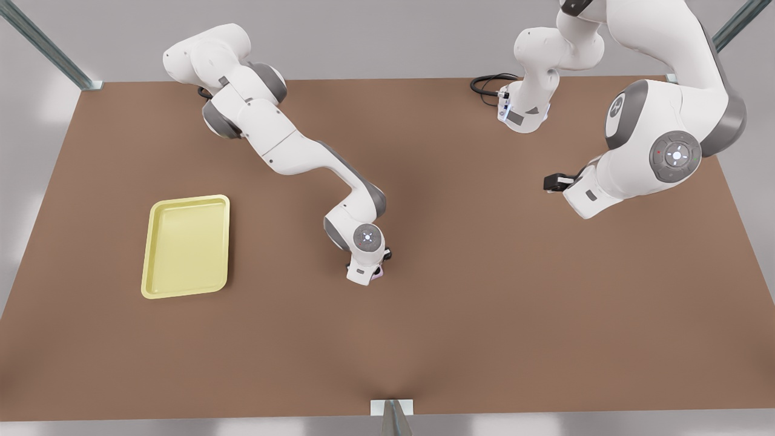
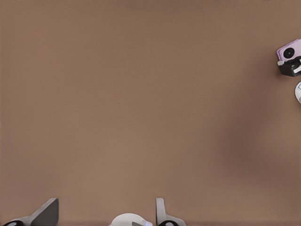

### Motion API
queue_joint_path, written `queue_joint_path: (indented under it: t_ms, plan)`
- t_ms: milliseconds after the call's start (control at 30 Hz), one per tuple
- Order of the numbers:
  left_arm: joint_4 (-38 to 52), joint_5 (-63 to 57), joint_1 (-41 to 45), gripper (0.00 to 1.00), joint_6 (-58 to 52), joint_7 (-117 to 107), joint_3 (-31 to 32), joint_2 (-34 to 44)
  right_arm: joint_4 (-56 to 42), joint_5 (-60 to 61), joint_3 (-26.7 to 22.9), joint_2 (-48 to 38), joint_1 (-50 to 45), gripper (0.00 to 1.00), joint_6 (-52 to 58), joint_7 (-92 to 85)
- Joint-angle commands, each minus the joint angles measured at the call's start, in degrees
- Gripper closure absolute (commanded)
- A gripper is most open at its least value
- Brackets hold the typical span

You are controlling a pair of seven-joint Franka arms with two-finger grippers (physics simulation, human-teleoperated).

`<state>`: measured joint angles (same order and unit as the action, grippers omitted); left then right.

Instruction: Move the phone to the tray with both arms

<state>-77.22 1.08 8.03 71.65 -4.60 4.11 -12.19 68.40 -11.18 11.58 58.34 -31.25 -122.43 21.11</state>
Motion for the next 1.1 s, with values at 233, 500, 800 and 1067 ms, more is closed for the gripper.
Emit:
queue_joint_path:
  t_ms: [233,500,800,1067]
  plan:
    - [3.39,-1.08,-0.03,0.00,0.07,-0.32,-0.60,3.14,17.55,0.19,6.26,-18.26,20.61,0.23,2.20,1.13]
    - [1.11,-4.07,-0.56,0.00,-2.65,9.53,-5.08,1.82,48.14,0.10,7.06,-37.95,42.50,0.23,-9.05,-18.11]
    - [-11.55,-4.16,1.20,0.00,11.33,9.35,-5.34,5.60,58.96,0.01,6.70,-35.05,58.32,0.17,-21.71,-37.10]
    - [-8.91,-4.25,1.11,0.00,9.83,9.35,-5.34,2.61,40.95,-0.16,7.58,-34.44,54.37,0.00,-2.56,-35.61]
